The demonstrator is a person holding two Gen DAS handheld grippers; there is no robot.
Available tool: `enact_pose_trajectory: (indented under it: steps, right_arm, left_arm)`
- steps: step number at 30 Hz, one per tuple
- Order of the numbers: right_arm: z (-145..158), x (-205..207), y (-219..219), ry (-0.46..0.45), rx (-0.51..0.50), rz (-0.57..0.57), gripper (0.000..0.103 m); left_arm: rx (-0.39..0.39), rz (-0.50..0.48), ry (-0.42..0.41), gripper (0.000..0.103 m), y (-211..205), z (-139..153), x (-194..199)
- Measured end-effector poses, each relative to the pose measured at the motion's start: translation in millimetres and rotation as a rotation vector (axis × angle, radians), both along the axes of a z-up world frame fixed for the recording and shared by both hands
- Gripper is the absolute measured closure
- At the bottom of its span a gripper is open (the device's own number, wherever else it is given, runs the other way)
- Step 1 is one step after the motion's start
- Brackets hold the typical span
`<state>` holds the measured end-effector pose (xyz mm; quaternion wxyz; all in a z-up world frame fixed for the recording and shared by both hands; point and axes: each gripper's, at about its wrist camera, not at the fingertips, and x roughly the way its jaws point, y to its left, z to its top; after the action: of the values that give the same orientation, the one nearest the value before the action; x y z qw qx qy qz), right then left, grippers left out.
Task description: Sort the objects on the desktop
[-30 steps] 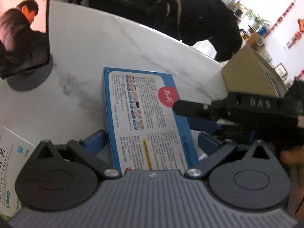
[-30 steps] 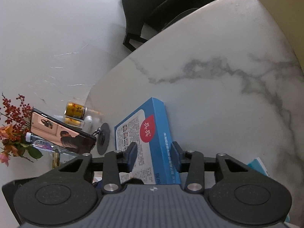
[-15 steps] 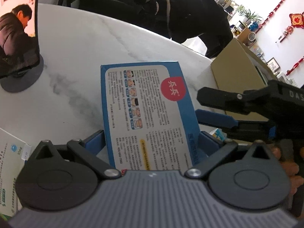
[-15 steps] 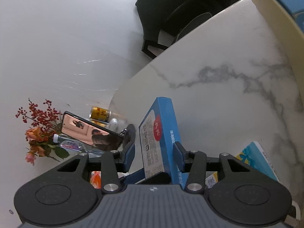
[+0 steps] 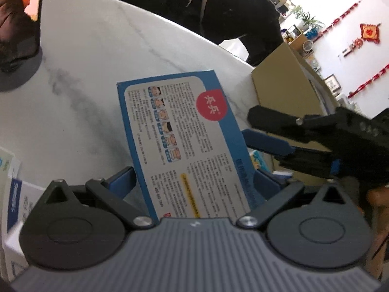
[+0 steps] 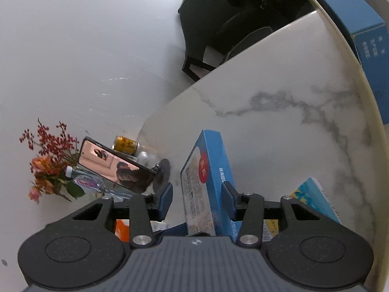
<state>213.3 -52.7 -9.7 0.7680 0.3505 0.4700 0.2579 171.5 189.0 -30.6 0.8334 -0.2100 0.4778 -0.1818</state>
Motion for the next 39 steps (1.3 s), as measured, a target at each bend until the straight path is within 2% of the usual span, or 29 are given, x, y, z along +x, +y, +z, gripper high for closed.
enact_pose_trajectory:
  steps: [4, 7, 17, 24, 29, 32, 39]
  right_arm:
    - [9, -9, -3, -0.019, 0.024, 0.01, 0.054]
    - [25, -20, -2, -0.065, 0.019, 0.027, 0.054]
    - [53, -52, -2, -0.122, 0.019, 0.044, 0.054]
    - [67, -82, -22, -0.175, 0.031, 0.007, 0.051]
    - [63, -97, -43, -0.18, 0.018, -0.055, 0.05]
    - [56, -102, -52, -0.17, 0.017, -0.075, 0.043]
    - [31, -112, -71, -0.136, 0.055, -0.131, 0.042]
  left_arm:
    - [0.004, -0.017, -0.035, 0.0, -2, 9, -14]
    - [-0.022, -0.03, -0.049, 0.0, -4, 11, -17]
    - [-0.074, -0.061, -0.086, 0.0, -9, 13, -23]
    - [-0.097, -0.146, -0.095, 0.0, -29, 9, -23]
    - [-0.102, -0.194, -0.091, 0.0, -46, 1, -18]
    - [-0.11, -0.205, -0.089, 0.0, -50, -4, -15]
    - [-0.05, -0.2, -0.156, 0.0, -56, -5, -35]
